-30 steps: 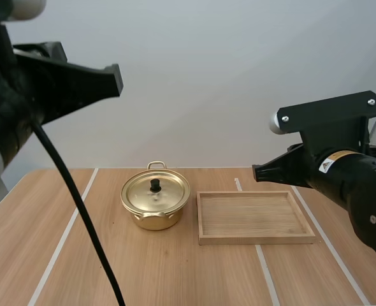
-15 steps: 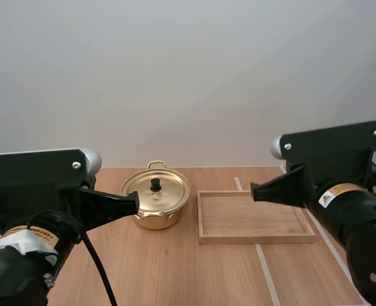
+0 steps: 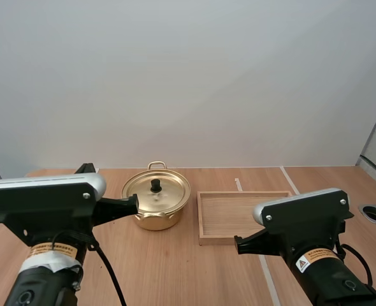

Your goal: Open the pot, put the pineapple inside, and close it

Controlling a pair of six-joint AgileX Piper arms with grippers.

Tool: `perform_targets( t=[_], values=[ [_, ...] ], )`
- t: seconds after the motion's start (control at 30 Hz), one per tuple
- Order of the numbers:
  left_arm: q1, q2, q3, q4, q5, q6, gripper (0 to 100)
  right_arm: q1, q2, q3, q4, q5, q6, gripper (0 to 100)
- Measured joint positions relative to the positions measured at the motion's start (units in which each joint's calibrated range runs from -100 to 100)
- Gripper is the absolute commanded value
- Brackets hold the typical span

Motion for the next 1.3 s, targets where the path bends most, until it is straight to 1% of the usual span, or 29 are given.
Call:
perform_targets(
  t=[0.1,0.2,0.3,0.47,0.7,1.17,1.3],
  values=[
    [0.0,0.0,2.51,0.27,-2.04,0.09,0,0.08,-0.6,0.0,2.44,0.49,0.0,0],
    [0.0,0.0,2.64,0.49,-0.56,0.09,0,0.08,-0.6,0.0,5.24,2.16,0.0,0],
    [0.0,0.0,2.73,0.49,4.93,-0.29,0,0.08,-0.64,0.0,6.76,6.88,0.0,0],
    [0.0,0.0,2.8,0.49,17.55,-0.09,0,0.08,-3.0,0.16,7.21,14.26,0.0,0],
    [0.0,0.0,2.8,0.49,26.87,1.15,0,0.09,-3.22,0.16,7.45,16.7,0.0,0],
    [0.0,0.0,2.8,0.6,28.49,1.55,0,0.09,-3.22,0.16,7.58,17.01,0.0,0],
    [0.0,0.0,2.8,1.43,25.68,3.05,0,0.09,-3.22,0.16,7.58,17.01,0.0,0]
  ],
)
